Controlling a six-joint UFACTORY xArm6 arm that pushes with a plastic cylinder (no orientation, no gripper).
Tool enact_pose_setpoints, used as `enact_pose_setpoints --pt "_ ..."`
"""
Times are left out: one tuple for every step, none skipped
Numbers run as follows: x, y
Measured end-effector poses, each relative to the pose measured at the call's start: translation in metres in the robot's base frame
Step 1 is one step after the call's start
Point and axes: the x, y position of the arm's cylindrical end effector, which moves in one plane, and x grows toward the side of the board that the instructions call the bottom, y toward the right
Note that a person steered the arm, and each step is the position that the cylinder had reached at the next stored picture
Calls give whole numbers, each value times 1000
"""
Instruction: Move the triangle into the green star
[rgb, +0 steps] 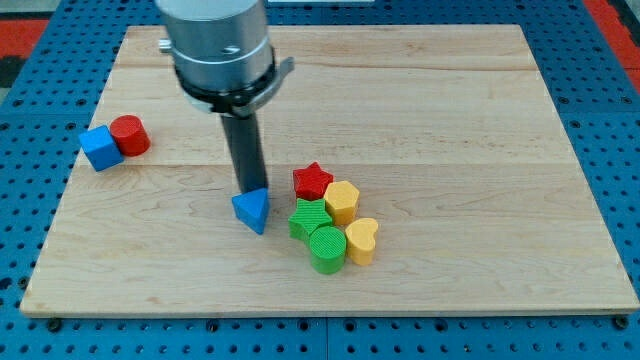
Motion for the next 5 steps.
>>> enact_pose_setpoints --pt "-5 -39" --pt "17 -29" --pt "21 -32" --pt "28 -57" --pt "37 -35"
